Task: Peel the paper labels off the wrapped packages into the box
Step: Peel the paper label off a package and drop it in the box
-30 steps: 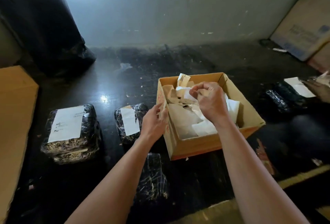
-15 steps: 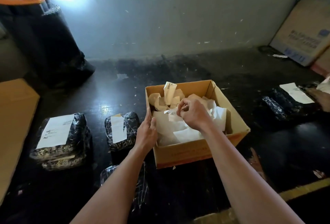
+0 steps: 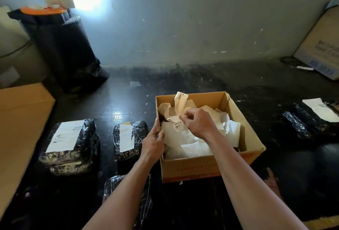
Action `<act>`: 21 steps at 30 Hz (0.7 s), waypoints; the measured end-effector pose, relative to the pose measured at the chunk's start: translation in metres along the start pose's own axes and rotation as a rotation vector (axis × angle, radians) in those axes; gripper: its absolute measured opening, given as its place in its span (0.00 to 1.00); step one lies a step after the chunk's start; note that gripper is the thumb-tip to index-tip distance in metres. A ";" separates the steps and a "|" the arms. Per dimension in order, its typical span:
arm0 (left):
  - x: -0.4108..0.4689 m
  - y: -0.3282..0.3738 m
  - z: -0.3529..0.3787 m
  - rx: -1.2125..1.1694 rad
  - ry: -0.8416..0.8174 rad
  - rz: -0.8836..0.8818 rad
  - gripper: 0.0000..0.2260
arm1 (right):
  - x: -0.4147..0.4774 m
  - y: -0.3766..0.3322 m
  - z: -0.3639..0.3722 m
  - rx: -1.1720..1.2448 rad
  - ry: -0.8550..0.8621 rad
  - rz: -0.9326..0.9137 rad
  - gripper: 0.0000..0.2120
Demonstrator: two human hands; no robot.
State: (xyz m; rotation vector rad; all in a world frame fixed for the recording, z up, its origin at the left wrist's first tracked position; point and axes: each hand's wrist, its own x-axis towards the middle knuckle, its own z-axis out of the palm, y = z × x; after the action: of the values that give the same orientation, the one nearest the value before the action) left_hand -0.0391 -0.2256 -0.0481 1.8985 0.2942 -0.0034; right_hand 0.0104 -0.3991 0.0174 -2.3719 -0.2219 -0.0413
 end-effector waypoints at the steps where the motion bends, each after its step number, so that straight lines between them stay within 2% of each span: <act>1: 0.000 0.000 0.000 -0.004 0.003 -0.002 0.24 | 0.000 0.001 0.001 0.010 -0.005 -0.004 0.09; 11: 0.000 -0.005 0.004 -0.042 -0.006 -0.017 0.25 | 0.001 0.007 0.010 0.064 0.032 0.019 0.10; 17: 0.002 -0.008 0.002 -0.060 -0.016 -0.009 0.25 | 0.002 0.007 0.012 0.068 -0.007 0.007 0.21; 21: 0.001 -0.007 0.002 -0.103 -0.013 -0.003 0.25 | 0.006 0.006 0.012 0.066 -0.022 0.020 0.09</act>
State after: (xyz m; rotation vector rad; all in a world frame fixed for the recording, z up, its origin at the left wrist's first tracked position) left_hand -0.0397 -0.2255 -0.0555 1.7955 0.2834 -0.0027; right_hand 0.0165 -0.3941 0.0047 -2.3096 -0.2065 0.0016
